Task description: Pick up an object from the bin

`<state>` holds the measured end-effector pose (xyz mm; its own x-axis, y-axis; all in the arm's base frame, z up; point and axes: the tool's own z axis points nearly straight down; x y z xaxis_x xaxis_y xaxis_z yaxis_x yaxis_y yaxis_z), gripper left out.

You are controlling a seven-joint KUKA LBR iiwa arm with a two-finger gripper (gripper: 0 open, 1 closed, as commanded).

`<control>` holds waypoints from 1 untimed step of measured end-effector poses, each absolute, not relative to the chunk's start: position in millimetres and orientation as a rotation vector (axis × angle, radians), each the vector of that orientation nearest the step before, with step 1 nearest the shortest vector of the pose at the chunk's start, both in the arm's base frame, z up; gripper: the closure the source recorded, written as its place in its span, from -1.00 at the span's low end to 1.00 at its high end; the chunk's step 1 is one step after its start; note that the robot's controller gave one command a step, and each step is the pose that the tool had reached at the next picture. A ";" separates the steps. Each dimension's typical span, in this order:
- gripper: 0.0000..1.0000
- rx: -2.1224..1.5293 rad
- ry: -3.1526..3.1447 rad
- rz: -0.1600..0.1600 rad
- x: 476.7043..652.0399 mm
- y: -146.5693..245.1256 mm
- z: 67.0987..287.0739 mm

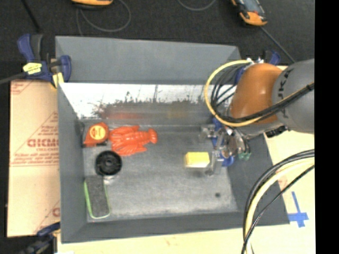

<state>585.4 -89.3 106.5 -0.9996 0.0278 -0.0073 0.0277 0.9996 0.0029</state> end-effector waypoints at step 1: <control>-1.00 -0.024 3.137 -0.003 577.9 -83.6 77.7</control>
Offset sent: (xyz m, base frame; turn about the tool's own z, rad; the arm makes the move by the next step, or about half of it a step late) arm -0.0019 0.0266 -0.0334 0.0434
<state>577.9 -83.6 77.7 -0.9999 -0.0153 -0.0041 -0.0153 0.9999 -0.0017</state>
